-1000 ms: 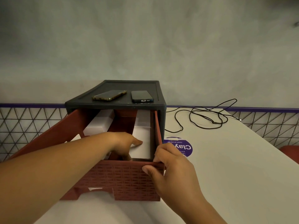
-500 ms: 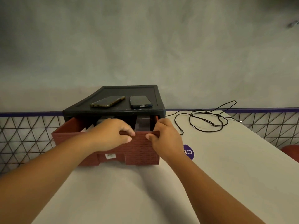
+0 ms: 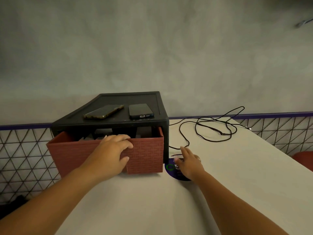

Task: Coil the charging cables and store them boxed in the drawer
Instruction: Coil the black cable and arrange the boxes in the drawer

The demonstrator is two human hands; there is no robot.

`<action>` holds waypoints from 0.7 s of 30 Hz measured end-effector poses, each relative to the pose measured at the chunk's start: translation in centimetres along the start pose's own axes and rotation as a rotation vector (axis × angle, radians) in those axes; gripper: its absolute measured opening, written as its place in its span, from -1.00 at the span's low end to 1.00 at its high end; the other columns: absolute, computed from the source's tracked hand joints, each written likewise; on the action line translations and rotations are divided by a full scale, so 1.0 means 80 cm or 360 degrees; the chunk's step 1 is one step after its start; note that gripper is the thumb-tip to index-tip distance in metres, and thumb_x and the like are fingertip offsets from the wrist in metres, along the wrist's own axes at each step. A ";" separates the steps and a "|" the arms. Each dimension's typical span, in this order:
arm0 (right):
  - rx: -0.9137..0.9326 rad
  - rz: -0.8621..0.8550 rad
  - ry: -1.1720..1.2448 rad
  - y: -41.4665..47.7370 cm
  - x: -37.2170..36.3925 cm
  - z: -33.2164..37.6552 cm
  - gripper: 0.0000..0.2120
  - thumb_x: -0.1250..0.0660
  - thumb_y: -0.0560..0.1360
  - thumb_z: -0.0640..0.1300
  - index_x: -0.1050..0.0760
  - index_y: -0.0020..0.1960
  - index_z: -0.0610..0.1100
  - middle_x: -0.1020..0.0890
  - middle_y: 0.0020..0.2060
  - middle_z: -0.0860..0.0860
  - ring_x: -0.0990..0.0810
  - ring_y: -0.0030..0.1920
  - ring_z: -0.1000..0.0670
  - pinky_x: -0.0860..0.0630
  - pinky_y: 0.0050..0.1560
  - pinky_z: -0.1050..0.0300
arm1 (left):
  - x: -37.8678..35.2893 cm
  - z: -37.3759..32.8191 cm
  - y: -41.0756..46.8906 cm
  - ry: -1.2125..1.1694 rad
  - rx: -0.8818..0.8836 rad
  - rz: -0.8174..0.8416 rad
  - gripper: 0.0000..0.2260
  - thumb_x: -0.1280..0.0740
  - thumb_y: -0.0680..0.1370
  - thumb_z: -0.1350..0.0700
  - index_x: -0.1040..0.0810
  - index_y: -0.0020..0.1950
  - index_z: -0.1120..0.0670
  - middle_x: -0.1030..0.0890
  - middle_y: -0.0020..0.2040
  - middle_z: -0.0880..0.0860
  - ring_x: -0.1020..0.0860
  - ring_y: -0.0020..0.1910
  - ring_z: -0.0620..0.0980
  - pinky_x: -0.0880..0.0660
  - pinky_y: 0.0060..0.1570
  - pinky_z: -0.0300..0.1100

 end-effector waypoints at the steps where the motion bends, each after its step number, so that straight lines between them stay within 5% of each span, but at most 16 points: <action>1: 0.0037 0.0078 -0.0097 0.001 -0.009 -0.004 -0.42 -0.10 0.59 0.09 0.03 0.52 0.01 -0.13 0.50 0.03 -0.07 0.48 -0.17 -0.17 0.40 -0.07 | 0.000 0.000 0.000 -0.0015 0.0009 -0.0022 -0.67 -0.36 0.51 0.07 -0.48 0.27 -0.06 -0.35 0.38 -0.14 -0.23 0.40 -0.10 -0.01 0.48 -0.06; 9: 0.0089 0.0054 -0.0402 0.024 -0.012 -0.005 -0.32 -0.14 0.54 0.19 0.12 0.52 0.09 0.10 0.53 0.01 -0.09 0.48 -0.20 -0.20 0.38 -0.14 | -0.002 -0.007 -0.004 -0.0085 0.0122 -0.0111 -0.70 -0.36 0.50 0.07 -0.50 0.23 -0.05 -0.33 0.39 -0.11 -0.18 0.42 -0.06 0.04 0.47 -0.05; 12: 0.0167 0.0064 -0.0382 0.026 -0.013 -0.001 -0.38 -0.14 0.56 0.13 0.05 0.52 0.03 -0.18 0.48 0.00 -0.17 0.45 -0.15 -0.19 0.38 -0.11 | -0.006 -0.008 -0.008 -0.0133 0.0165 -0.0121 -0.72 -0.36 0.50 0.07 -0.51 0.21 -0.06 -0.25 0.46 -0.09 -0.07 0.49 -0.05 0.04 0.48 -0.03; 15: 0.0222 -0.0145 -0.0307 0.012 0.000 -0.006 -0.54 -0.16 0.56 0.09 -0.24 0.41 -0.04 -0.38 0.33 -0.03 -0.34 0.32 -0.09 -0.33 0.29 0.05 | -0.010 -0.014 -0.016 -0.0195 0.0145 -0.0179 -0.75 -0.35 0.51 0.10 -0.52 0.18 -0.06 -0.18 0.50 -0.08 0.05 0.52 -0.05 0.11 0.48 -0.05; 21: 0.0503 -0.0298 -0.0200 -0.097 0.032 -0.032 -0.75 -0.19 0.54 0.09 -0.51 0.03 -0.04 -0.51 -0.05 0.09 -0.43 0.04 0.03 -0.30 -0.06 0.25 | -0.039 -0.081 -0.045 -0.0385 -0.0232 -0.0216 -0.65 -0.35 0.48 0.16 -0.50 0.25 -0.06 -0.18 0.49 -0.10 0.09 0.45 -0.22 0.02 0.48 -0.09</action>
Point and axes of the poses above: each hand's wrist, its own y-axis towards the middle knuckle, its own x-axis out of the back of the hand, z = x × y, the point moved 8 cm from there along y, towards the middle knuckle
